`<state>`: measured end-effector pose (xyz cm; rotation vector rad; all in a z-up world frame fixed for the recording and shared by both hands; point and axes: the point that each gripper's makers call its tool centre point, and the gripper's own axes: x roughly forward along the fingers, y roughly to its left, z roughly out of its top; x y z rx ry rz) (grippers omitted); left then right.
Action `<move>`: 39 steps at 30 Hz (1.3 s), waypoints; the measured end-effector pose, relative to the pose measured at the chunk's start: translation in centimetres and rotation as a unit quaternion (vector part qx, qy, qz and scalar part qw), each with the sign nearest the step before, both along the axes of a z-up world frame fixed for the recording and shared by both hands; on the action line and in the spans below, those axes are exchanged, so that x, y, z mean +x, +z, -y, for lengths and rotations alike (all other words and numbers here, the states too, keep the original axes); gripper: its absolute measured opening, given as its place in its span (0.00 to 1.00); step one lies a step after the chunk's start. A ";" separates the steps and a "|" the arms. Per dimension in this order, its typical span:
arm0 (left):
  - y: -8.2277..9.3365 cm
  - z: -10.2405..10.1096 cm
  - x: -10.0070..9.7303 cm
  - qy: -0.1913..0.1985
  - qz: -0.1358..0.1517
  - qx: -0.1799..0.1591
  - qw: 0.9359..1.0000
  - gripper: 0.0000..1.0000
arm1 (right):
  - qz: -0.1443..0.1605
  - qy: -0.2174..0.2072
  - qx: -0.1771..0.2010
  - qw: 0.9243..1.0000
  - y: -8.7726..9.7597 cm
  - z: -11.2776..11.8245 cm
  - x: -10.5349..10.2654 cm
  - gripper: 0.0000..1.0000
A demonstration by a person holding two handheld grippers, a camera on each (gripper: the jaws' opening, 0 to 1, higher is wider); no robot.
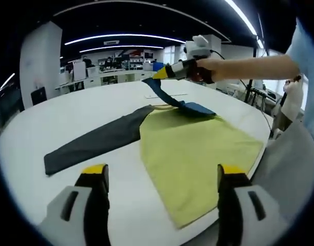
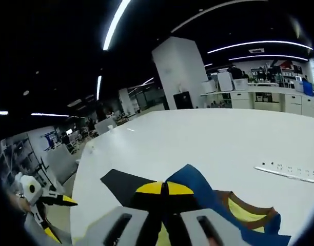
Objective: Fold the garment on the visible template until the final outline fits inside the template.
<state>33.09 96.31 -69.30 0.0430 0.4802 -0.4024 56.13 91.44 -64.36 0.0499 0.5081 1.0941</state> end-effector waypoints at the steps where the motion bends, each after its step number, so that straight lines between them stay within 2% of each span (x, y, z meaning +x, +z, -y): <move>1: 0.0 0.0 0.0 0.000 0.000 -0.001 1.000 0.84 | -0.006 0.001 -0.003 1.000 -0.6 -0.2 -0.2 0.00; 6: 0.0 -0.1 0.0 0.003 -0.001 -0.003 1.000 0.84 | -0.025 0.012 -0.032 0.999 -4.0 -1.2 -1.0 0.00; 9: 0.0 0.0 -0.1 0.002 -0.002 -0.002 1.000 0.84 | -0.036 0.018 -0.039 0.998 -5.1 -1.5 -1.4 0.00; 17: -0.2 0.0 -0.1 -0.002 -0.007 -0.001 1.000 0.84 | -0.053 0.031 -0.059 0.996 -7.5 -2.1 -2.1 0.00; 24: -0.3 0.1 -0.1 -0.003 -0.010 -0.001 1.000 0.84 | -0.053 0.045 -0.064 0.996 -7.8 -2.2 -2.7 0.01; 33: -0.3 0.1 -0.2 -0.006 -0.012 0.000 1.000 0.84 | -0.029 0.033 -0.079 0.996 -8.0 -1.4 -2.2 0.37; 36: -0.3 0.1 -0.2 -0.005 -0.012 -0.004 1.000 0.84 | -0.027 0.031 -0.083 0.996 -8.0 -1.0 -2.1 0.44; 39: -0.3 0.0 -0.1 -0.001 -0.012 -0.007 1.000 0.84 | -0.022 0.031 -0.089 0.995 -7.9 -0.2 -2.0 0.43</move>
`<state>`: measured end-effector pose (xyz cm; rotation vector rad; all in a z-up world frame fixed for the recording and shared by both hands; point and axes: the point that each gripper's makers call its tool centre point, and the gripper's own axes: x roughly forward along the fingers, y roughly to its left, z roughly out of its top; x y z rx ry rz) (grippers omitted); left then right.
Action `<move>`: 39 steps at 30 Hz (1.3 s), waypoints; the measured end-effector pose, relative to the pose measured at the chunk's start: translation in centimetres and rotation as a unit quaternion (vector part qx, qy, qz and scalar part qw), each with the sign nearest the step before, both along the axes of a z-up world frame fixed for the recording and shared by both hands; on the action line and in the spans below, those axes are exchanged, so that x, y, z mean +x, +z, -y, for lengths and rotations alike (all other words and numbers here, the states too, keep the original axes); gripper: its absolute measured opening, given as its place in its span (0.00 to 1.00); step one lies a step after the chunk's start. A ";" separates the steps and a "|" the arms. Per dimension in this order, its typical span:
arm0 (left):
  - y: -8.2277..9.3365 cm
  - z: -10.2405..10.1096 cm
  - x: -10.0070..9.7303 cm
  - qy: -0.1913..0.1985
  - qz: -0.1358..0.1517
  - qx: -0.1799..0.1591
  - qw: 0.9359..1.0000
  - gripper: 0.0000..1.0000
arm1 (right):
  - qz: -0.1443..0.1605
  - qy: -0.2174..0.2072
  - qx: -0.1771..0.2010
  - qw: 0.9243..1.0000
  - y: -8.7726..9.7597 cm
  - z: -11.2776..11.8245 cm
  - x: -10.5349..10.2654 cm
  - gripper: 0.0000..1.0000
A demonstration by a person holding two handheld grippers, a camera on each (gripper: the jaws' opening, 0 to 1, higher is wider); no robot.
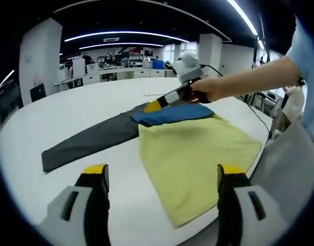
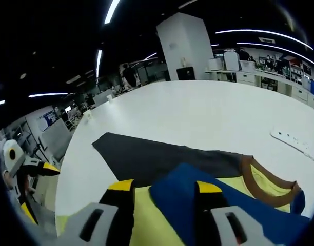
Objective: Fold the garment on the visible template until the final outline fits inside the template.
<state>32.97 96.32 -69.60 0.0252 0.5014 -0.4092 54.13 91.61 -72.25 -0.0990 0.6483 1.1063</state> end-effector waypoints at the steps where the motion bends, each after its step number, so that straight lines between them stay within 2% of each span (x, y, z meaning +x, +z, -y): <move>1: 0.0 0.0 0.0 0.002 -0.002 -0.005 1.000 0.84 | -0.002 -0.001 -0.001 1.000 0.0 0.3 0.1 0.43; 5: 0.1 -0.1 0.4 -0.010 -0.003 0.000 1.000 0.81 | 0.007 -0.003 -0.012 1.000 0.4 2.1 0.9 0.42; 7: 0.3 -0.2 1.3 -0.011 -0.005 -0.001 1.000 0.81 | 0.010 -0.009 -0.016 1.000 0.6 3.3 1.6 0.41; 12: 1.3 0.3 4.9 -0.026 0.003 -0.007 1.000 0.76 | 0.020 -0.023 -0.034 0.999 0.9 6.7 3.5 0.39; 13: 1.5 0.5 6.1 -0.025 0.005 -0.011 1.000 0.75 | 0.022 -0.029 -0.038 0.999 1.0 7.6 4.0 0.39; 15: 1.5 1.0 8.0 -0.032 0.013 -0.019 0.999 0.72 | 0.021 -0.036 -0.043 0.998 1.0 8.8 4.6 0.39; 21: 1.2 2.4 11.7 -0.041 0.012 -0.024 0.999 0.62 | 0.031 -0.057 -0.071 0.995 0.8 13.6 6.3 0.38; 25: 0.2 3.2 13.8 -0.048 0.005 -0.021 0.999 0.53 | 0.035 -0.065 -0.091 0.993 0.5 16.0 7.2 0.36; 26: -0.4 3.2 14.3 -0.046 -0.004 -0.016 0.999 0.48 | 0.039 -0.067 -0.099 0.992 0.4 16.7 7.7 0.36; 31: -2.0 3.7 15.8 -0.047 -0.016 -0.027 0.998 0.30 | 0.036 -0.070 -0.118 0.990 -0.4 18.8 8.9 0.33; 35: -2.8 3.7 17.1 -0.037 -0.021 -0.037 0.998 0.26 | 0.025 -0.067 -0.138 0.988 -1.7 20.2 9.7 0.25; 39: -3.7 3.5 18.2 -0.020 -0.031 -0.046 0.998 0.21 | 0.007 -0.059 -0.130 0.990 -2.3 20.1 9.9 0.18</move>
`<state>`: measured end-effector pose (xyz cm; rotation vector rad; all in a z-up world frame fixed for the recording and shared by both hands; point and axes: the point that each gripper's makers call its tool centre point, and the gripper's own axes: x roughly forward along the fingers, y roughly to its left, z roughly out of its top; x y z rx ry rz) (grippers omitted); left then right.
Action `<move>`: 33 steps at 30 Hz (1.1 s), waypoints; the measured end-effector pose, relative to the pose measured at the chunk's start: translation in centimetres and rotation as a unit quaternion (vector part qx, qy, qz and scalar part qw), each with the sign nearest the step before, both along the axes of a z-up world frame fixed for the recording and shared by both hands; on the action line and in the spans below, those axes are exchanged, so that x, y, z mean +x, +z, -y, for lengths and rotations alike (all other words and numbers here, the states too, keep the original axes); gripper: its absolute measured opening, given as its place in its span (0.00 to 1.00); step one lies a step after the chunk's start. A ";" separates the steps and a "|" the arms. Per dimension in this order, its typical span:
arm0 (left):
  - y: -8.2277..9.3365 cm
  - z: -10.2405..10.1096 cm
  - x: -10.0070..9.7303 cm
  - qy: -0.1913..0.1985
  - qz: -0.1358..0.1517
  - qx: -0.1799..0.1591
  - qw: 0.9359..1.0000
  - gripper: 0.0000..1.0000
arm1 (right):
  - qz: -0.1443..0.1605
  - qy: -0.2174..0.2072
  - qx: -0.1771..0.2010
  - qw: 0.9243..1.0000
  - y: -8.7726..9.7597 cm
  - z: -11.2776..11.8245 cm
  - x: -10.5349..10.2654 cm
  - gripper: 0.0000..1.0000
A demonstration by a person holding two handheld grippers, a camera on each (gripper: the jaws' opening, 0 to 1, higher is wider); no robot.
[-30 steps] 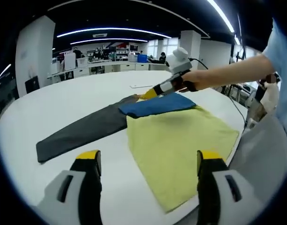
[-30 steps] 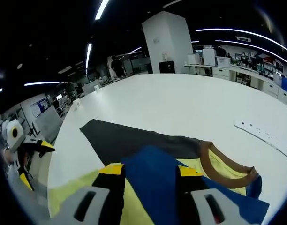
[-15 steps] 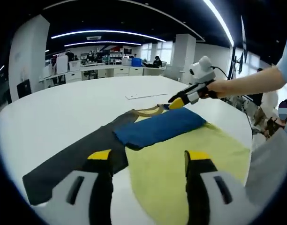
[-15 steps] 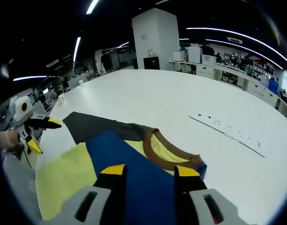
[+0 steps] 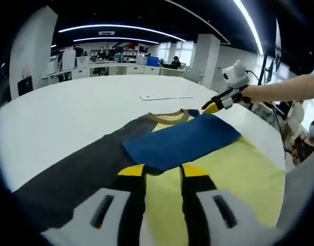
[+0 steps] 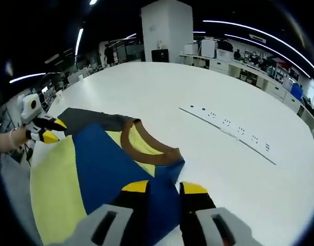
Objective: Fold the garment on the visible template until the final outline fits inside the template.
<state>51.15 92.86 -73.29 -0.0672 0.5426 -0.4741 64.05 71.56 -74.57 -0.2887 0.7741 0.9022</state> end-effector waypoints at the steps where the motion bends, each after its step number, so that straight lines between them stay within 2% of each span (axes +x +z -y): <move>1: -0.2 0.0 0.2 0.004 -0.003 -0.002 1.000 0.20 | -0.001 0.001 -0.001 1.000 -0.1 0.0 0.1 0.18; 3: -0.6 0.1 0.6 0.004 -0.006 -0.007 1.000 0.19 | 0.001 0.007 0.000 1.000 -0.3 -0.1 0.5 0.17; 7: -1.0 0.4 1.0 0.007 -0.013 -0.015 1.000 0.16 | -0.022 0.018 0.012 1.000 -0.9 -0.6 0.5 0.14; 10: -1.0 0.4 1.5 0.010 -0.014 -0.017 1.000 0.14 | -0.027 0.044 0.000 0.999 -1.6 -0.7 0.3 0.10; 12: -1.3 0.2 1.7 0.014 -0.020 -0.016 1.000 0.12 | -0.032 0.043 -0.002 0.999 -1.9 -0.5 0.7 0.10; 17: -2.0 0.1 2.0 0.019 -0.033 -0.022 0.999 0.11 | -0.054 0.057 0.030 0.996 -1.7 -0.8 0.9 0.09; 26: -2.6 -0.2 2.1 0.029 -0.050 -0.025 0.998 0.07 | -0.079 0.080 0.021 0.993 -1.8 -0.4 1.1 0.00; 33: -2.7 -0.2 2.1 0.029 -0.051 -0.018 0.998 0.02 | -0.084 0.077 0.016 0.993 -1.5 0.1 1.2 0.00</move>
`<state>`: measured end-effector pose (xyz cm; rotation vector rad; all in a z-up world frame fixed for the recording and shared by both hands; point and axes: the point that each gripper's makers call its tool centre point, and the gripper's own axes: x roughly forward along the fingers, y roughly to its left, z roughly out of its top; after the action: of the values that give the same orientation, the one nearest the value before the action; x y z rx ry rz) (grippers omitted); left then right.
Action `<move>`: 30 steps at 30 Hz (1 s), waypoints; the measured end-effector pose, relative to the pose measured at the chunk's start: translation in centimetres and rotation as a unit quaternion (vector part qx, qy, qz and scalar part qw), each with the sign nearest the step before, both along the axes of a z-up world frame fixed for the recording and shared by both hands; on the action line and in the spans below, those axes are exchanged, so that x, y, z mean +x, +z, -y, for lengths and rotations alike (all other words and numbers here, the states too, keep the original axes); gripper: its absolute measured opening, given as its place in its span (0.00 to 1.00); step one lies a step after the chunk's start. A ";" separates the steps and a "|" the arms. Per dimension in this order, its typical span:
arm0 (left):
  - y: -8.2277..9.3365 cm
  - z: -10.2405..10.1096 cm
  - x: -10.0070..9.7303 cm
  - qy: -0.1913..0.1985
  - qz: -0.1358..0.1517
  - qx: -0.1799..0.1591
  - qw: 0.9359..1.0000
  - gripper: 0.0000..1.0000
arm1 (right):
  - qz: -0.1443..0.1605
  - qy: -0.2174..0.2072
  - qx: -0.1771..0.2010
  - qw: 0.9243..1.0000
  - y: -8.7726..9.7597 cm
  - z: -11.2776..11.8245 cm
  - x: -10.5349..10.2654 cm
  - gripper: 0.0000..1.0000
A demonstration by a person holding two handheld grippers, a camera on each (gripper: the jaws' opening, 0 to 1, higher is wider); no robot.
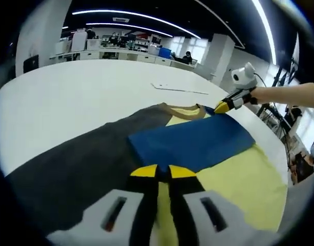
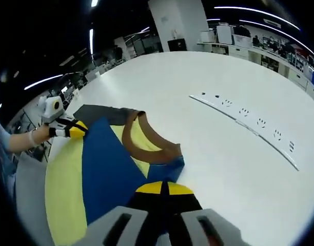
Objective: Fold the garment on the visible template until the final outline fits inside the template.
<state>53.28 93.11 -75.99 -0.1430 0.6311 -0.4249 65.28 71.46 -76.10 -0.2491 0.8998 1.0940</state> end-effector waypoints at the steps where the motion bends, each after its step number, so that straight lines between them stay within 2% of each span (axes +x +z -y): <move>1: 0.0 0.0 0.0 0.000 -0.001 -0.001 1.000 0.02 | -0.001 -0.001 -0.001 1.000 0.2 0.2 0.1 0.00; 7: 0.0 -0.1 0.0 0.001 -0.003 -0.003 1.000 0.00 | 0.006 -0.015 -0.025 1.000 0.9 2.1 1.3 0.00; 12: 0.0 -0.1 0.1 0.002 -0.004 -0.001 1.000 0.00 | 0.002 -0.015 -0.034 0.999 1.1 2.4 1.6 0.00; 15: -0.1 -0.2 0.1 0.003 -0.005 0.002 1.000 0.00 | 0.028 0.000 -0.064 0.998 1.0 2.7 2.2 0.00; 27: -0.3 -0.1 0.2 0.001 -0.008 0.001 1.000 0.00 | 0.010 -0.010 -0.053 0.998 0.9 2.7 2.0 0.00; 30: -0.3 -0.1 0.2 0.001 -0.009 -0.001 1.000 0.00 | 0.014 -0.020 -0.068 0.997 0.8 3.6 2.3 0.00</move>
<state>53.48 93.24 -76.29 -0.1491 0.6481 -0.4216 67.59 67.83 -75.33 -0.3570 0.9520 0.9917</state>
